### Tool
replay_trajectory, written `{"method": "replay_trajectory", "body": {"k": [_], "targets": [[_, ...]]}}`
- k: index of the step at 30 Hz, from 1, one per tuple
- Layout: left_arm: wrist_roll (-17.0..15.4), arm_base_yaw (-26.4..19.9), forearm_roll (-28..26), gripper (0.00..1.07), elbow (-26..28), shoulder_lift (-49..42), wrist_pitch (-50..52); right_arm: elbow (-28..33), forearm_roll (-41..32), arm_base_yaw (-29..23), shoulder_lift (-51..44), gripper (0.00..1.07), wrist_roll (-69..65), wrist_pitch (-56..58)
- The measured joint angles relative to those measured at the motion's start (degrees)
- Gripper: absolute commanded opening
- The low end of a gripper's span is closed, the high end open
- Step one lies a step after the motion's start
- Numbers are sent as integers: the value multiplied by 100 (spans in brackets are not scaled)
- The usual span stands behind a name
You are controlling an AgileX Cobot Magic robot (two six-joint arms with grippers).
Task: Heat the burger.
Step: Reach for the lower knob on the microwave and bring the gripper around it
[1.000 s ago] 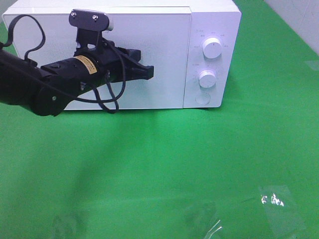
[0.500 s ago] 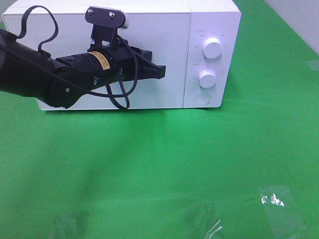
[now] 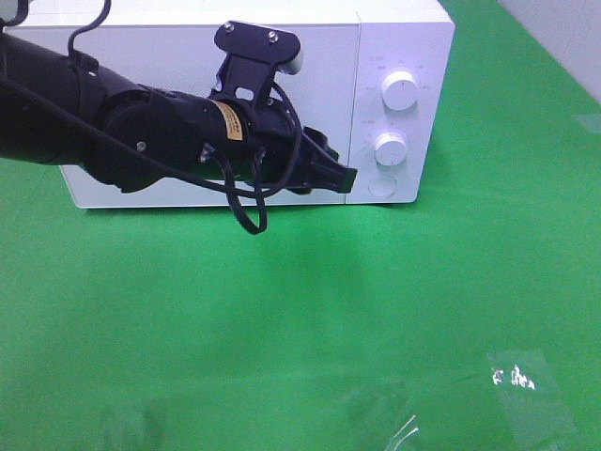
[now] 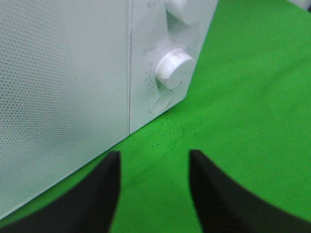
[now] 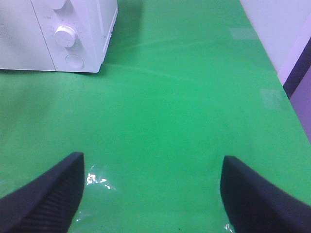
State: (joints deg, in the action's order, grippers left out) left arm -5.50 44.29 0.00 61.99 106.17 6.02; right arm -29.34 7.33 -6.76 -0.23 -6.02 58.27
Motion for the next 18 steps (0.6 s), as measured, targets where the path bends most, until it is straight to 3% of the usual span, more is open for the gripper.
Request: {"method": "replay_trajectory", "body": {"k": [1, 6, 8, 18], "targets": [[0, 69, 0, 102, 0, -80, -315, 0, 0, 0, 0, 74, 0, 0], [-6, 138, -34, 100, 0, -195, -905, 0, 0, 0, 0, 74, 0, 0], [-6, 178, -160, 100, 0, -413, -1879, 0, 0, 0, 0, 74, 0, 0], [-6, 178, -235, 100, 0, -1094, -4183, 0, 0, 0, 0, 74, 0, 0]]}}
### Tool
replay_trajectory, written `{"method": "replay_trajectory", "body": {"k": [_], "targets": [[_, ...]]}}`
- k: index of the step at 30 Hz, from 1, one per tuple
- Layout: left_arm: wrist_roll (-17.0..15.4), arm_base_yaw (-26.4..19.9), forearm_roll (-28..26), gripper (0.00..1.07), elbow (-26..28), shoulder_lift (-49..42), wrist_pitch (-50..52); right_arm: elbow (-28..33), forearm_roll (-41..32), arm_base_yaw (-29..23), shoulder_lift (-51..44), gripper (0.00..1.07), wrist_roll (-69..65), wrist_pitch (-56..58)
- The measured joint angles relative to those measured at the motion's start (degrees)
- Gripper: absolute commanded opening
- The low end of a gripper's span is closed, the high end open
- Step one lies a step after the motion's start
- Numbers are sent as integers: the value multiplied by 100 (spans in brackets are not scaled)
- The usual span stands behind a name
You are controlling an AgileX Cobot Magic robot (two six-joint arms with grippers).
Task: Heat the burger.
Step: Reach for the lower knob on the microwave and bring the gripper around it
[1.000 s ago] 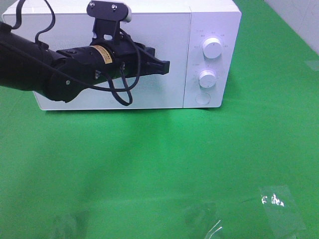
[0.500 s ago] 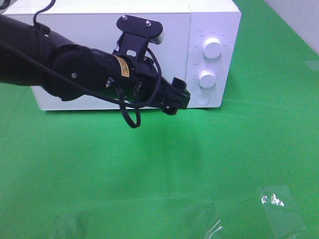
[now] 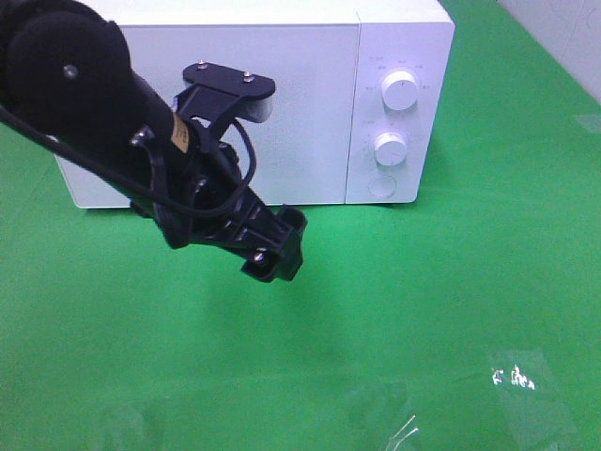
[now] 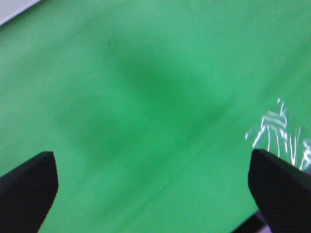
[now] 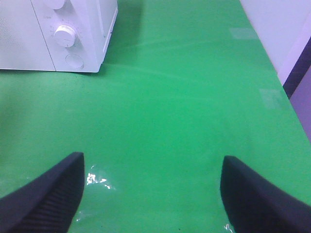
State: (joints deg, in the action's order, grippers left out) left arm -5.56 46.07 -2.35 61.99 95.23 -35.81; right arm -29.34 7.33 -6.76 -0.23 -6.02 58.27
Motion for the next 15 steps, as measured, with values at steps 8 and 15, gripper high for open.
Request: {"method": "replay_trajectory", "body": {"k": [8, 15], "targets": [[-172, -212, -11, 100, 0, -647, -1495, 0, 0, 0, 0, 74, 0, 0], [-206, -1031, -6, 100, 6, -1008, -2017, 0, 0, 0, 0, 74, 0, 0]]}}
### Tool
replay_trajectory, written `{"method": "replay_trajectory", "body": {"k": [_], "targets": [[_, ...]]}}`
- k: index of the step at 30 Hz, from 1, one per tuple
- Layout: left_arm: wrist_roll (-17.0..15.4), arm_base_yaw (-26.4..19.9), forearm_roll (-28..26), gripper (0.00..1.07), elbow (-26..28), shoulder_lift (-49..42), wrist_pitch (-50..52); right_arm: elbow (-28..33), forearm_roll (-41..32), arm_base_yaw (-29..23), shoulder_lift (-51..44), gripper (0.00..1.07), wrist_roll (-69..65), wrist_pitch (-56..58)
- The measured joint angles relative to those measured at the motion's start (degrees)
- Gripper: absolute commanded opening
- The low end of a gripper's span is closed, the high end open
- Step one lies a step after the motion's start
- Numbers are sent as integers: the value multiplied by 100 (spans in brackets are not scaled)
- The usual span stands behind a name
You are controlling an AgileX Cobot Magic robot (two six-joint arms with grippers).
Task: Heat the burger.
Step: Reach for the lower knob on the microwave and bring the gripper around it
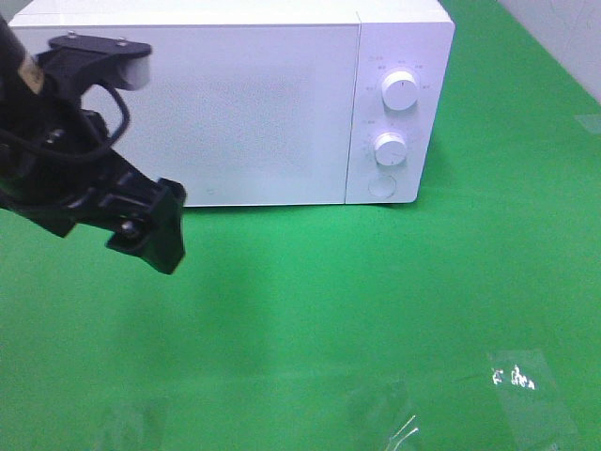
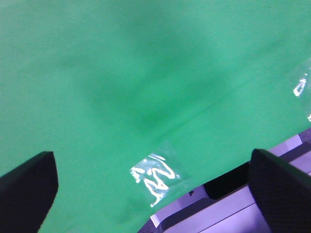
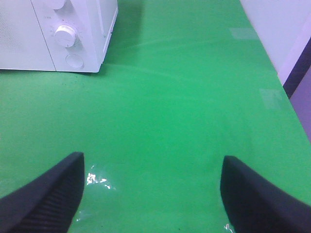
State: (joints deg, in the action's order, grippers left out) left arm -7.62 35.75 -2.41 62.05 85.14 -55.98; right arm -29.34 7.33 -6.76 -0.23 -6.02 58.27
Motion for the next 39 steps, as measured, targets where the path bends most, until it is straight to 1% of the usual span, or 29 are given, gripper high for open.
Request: {"method": "replay_trajectory", "body": {"k": [1, 2, 3, 4, 5, 7, 8, 9, 10, 11, 12, 13, 14, 15, 16, 17, 18, 20, 21, 24, 26, 27, 28, 29, 30, 31, 33, 36, 39], "targets": [[0, -160, 0, 100, 6, -46, -109, 0, 0, 0, 0, 74, 0, 0], [11, -470, 0, 100, 11, -155, -344, 0, 0, 0, 0, 74, 0, 0], [11, -470, 0, 100, 11, -155, -344, 0, 0, 0, 0, 74, 0, 0], [52, -808, 6, 100, 11, -286, -607, 0, 0, 0, 0, 74, 0, 0], [52, -808, 6, 100, 11, -286, -607, 0, 0, 0, 0, 74, 0, 0], [178, -1295, 6, 100, 11, -493, -963, 0, 0, 0, 0, 74, 0, 0], [178, -1295, 6, 100, 11, -493, -963, 0, 0, 0, 0, 74, 0, 0], [275, -1650, 6, 100, 11, -647, -1180, 0, 0, 0, 0, 74, 0, 0], [275, -1650, 6, 100, 11, -647, -1180, 0, 0, 0, 0, 74, 0, 0], [372, -1937, 6, 100, 11, -785, -1289, 0, 0, 0, 0, 74, 0, 0], [372, -1937, 6, 100, 11, -785, -1289, 0, 0, 0, 0, 74, 0, 0], [413, -2080, 6, 100, 11, -854, -1312, 0, 0, 0, 0, 74, 0, 0], [521, -2447, 6, 100, 11, -1031, -1346, 0, 0, 0, 0, 74, 0, 0], [521, -2447, 6, 100, 11, -1031, -1346, 0, 0, 0, 0, 74, 0, 0], [613, -2716, 6, 100, 11, -1169, -1352, 0, 0, 0, 0, 74, 0, 0], [613, -2716, 6, 100, 11, -1169, -1352, 0, 0, 0, 0, 74, 0, 0], [693, -2979, 0, 100, -11, -1369, -1352, 0, 0, 0, 0, 74, 0, 0], [762, -3111, 0, 100, -52, -1484, -1352, 0, 0, 0, 0, 74, 0, 0], [808, -3335, -6, 100, -201, -1736, -1352, 0, 0, 0, 0, 74, 0, 0], [825, -3518, -6, 100, -435, -1977, -1352, 0, 0, 0, 0, 74, 0, 0], [854, -3655, -6, 100, -894, -2372, -1249, 0, 0, 0, 0, 74, 0, 0], [854, -3655, -6, 100, -894, -2372, -1249, 0, 0, 0, 0, 74, 0, 0], [854, -3661, -6, 100, -1169, -2653, -1152, 0, 0, 0, 0, 74, 0, 0], [854, -3661, -6, 100, -1169, -2653, -1152, 0, 0, 0, 0, 74, 0, 0], [854, -3661, -17, 100, -1432, -2985, -1054, 0, 0, 0, 0, 74, 0, 0], [854, -3661, -17, 100, -1432, -2985, -1054, 0, 0, 0, 0, 74, 0, 0], [854, -3661, 17, 100, -1925, -3587, -1008, 0, 0, 0, 0, 74, 0, 0], [854, -3661, 17, 100, -2034, -3713, -1003, 0, 0, 0, 0, 74, 0, 0], [854, -3661, 17, 100, -2447, -4354, -968, 0, 0, 0, 0, 74, 0, 0]]}}
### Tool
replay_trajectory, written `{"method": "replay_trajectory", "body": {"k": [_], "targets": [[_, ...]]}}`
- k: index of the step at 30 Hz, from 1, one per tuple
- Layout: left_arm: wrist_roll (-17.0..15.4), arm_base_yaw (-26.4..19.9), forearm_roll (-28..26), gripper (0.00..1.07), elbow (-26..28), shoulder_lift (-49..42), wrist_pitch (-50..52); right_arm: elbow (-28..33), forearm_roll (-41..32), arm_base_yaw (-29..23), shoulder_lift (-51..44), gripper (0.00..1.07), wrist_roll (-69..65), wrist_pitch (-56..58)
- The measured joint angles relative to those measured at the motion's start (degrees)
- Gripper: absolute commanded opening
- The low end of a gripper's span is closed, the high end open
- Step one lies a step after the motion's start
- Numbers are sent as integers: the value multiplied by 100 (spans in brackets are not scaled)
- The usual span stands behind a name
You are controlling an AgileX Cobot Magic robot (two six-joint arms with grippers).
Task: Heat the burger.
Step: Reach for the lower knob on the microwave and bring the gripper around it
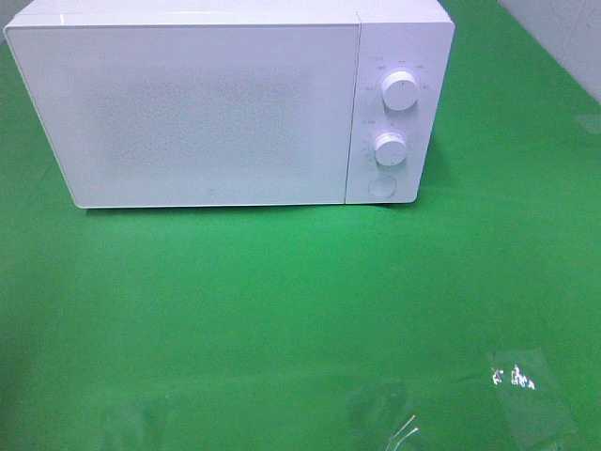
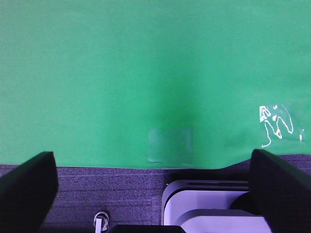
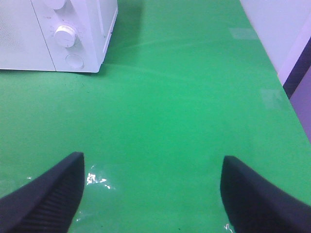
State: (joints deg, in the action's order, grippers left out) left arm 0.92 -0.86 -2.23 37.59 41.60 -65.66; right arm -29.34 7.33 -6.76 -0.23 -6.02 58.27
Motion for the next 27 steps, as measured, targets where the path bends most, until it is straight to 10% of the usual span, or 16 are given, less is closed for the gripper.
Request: {"method": "replay_trajectory", "body": {"k": [27], "targets": [[0, 0, 34, 100, -814, -4125, 596, 0, 0, 0, 0, 74, 0, 0]]}}
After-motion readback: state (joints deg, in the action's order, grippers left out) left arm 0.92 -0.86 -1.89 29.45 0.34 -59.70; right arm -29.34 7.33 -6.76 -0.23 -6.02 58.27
